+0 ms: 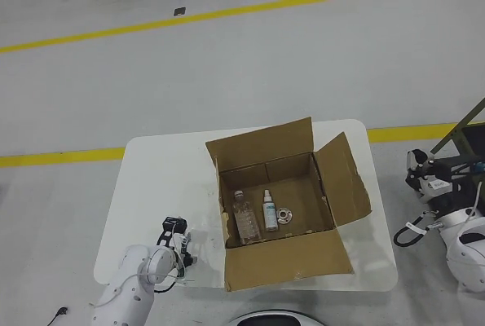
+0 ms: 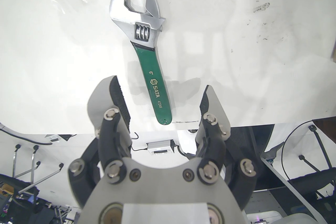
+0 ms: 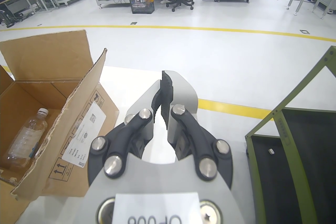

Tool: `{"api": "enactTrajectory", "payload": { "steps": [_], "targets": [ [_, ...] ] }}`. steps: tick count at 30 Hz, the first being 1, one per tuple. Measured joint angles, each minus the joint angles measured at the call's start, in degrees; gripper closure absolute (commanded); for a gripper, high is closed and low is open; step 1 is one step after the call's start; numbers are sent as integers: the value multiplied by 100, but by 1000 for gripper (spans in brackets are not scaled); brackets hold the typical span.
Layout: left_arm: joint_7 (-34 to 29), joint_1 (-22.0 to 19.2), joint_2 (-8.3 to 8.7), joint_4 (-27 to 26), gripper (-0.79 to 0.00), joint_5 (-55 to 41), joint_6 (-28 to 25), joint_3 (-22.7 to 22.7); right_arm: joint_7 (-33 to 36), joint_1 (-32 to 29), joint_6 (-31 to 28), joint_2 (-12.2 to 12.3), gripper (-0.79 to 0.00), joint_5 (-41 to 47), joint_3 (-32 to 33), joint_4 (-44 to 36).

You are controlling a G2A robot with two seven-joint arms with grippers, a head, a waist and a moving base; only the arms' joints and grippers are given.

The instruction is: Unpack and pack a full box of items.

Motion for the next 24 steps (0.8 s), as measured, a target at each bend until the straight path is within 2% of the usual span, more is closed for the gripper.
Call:
{"api": "enactTrajectory", "payload": {
  "steps": [24],
  "targets": [
    [33,-210,49,403,-520,-268,-71,102,93,89,29,2,0,-40,-55,2]
  ]
}}
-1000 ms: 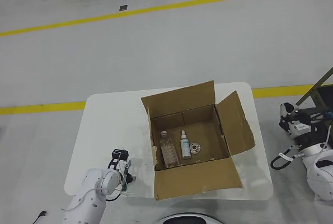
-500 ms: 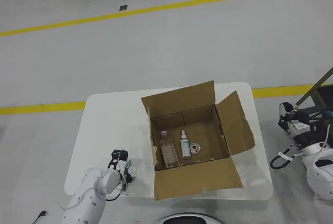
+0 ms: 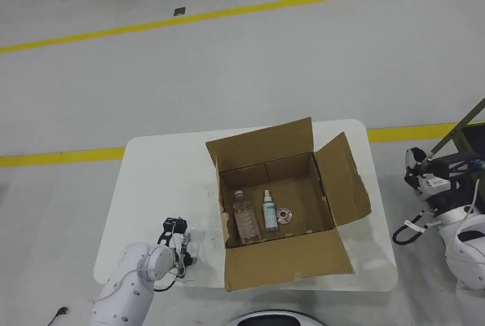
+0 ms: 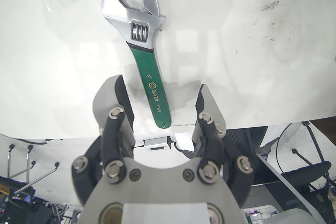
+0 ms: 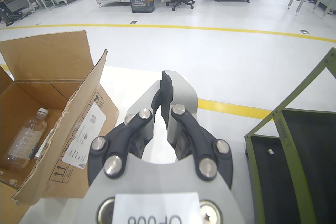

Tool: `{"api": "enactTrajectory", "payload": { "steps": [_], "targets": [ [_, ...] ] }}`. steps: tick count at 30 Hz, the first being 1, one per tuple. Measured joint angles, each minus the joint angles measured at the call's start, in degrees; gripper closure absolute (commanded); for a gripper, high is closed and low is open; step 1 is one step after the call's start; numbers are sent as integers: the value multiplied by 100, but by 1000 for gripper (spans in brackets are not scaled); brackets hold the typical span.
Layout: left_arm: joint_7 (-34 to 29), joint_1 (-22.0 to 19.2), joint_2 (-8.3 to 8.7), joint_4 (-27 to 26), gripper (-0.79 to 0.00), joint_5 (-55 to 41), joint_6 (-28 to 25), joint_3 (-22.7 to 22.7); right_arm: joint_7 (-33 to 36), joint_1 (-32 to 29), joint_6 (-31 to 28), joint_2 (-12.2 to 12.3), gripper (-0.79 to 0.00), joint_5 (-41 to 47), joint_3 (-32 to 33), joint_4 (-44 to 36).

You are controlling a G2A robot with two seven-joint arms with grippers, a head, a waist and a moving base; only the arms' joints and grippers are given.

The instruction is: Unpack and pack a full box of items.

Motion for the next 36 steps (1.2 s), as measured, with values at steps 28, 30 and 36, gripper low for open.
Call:
{"api": "enactTrajectory", "payload": {
  "steps": [28,30,36],
  "targets": [
    [36,-59,61,98,-597,-55,71,152,-30,10,35,-3,0,12,17,29],
    [45,-58,66,96,-570,-51,79,162,-34,9,29,-2,0,15,28,29],
    [81,-55,75,126,-391,-48,101,205,-39,-13,10,0,0,28,72,29]
  ]
}}
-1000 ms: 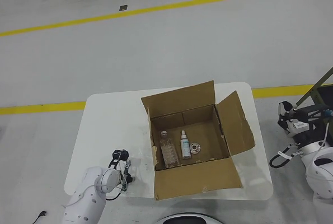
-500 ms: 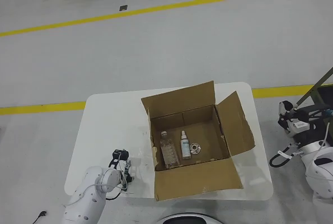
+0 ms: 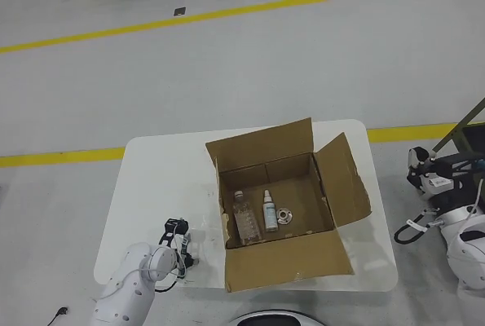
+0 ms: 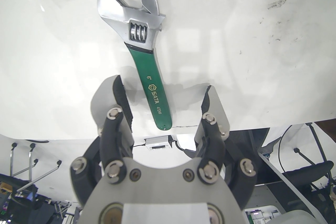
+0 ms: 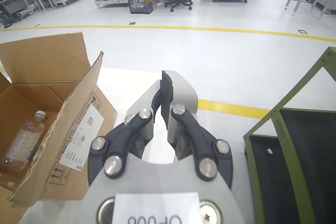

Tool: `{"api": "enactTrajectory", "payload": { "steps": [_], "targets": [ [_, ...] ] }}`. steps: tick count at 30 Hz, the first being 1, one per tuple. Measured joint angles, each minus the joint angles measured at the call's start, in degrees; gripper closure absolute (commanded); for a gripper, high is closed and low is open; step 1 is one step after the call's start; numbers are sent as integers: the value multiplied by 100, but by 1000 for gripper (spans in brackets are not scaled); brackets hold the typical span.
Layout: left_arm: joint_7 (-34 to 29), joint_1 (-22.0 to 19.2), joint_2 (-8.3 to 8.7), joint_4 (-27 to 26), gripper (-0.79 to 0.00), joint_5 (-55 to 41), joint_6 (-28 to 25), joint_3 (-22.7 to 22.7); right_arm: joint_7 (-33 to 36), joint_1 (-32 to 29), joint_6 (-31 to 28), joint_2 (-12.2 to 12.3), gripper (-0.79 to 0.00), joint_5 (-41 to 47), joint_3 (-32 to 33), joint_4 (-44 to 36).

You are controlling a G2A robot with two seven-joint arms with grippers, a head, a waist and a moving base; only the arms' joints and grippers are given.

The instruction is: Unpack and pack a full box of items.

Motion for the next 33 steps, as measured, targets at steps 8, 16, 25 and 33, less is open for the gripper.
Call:
{"api": "enactTrajectory", "payload": {
  "steps": [8,16,25,33],
  "targets": [
    [16,-22,10,23,-166,14,28,65,-12,-55,13,-1,0,28,64,-16],
    [56,3,31,-165,0,94,111,74,-9,-76,12,-2,0,52,86,-30],
    [-14,174,87,-489,0,59,132,-82,-19,-80,-3,-4,0,65,70,-44],
    [-58,241,125,-729,-428,86,133,-154,-22,-106,4,-6,0,85,93,-68]
  ]
}}
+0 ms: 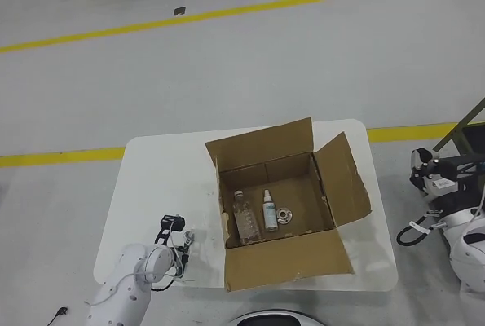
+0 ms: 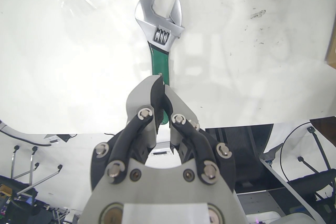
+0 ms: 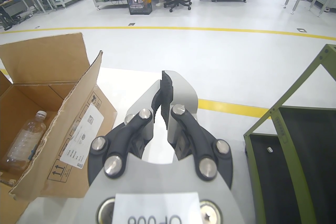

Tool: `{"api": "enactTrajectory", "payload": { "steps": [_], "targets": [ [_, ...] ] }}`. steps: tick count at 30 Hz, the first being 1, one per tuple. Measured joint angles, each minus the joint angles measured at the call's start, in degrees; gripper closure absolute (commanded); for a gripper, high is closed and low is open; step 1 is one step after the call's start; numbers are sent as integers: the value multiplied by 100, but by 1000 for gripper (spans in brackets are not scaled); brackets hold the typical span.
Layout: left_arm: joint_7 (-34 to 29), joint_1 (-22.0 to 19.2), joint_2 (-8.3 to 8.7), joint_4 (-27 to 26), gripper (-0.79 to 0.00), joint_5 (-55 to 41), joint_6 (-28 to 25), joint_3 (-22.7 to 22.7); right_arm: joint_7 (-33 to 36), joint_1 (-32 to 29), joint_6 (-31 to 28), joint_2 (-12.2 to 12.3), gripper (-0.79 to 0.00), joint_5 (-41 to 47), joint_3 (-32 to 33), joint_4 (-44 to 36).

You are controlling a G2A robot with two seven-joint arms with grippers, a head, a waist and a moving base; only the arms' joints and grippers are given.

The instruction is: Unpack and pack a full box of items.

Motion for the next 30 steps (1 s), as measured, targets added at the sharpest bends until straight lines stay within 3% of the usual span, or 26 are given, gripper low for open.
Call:
{"api": "enactTrajectory", "payload": {
  "steps": [1,4,10,19,21,22,30],
  "targets": [
    [-7,10,6,-46,-588,26,-25,0,-1,-4,5,0,0,0,3,-4],
    [-124,29,26,-192,-782,31,-191,4,2,-13,12,-1,0,3,8,-18],
    [-513,-83,80,-323,-785,-64,-685,-40,23,-12,-9,0,0,1,7,-51],
    [-618,-241,94,85,-566,-102,-763,85,42,5,-17,0,0,-13,-21,-84],
    [-574,-248,95,135,-391,-110,-750,112,54,8,-17,0,0,-19,-21,-89],
    [-556,-248,95,145,-369,-111,-738,120,57,9,-16,0,0,-22,-22,-91],
    [-452,-245,112,242,-376,-104,-712,185,80,18,11,-2,0,-46,-66,-103]
  ]
}}
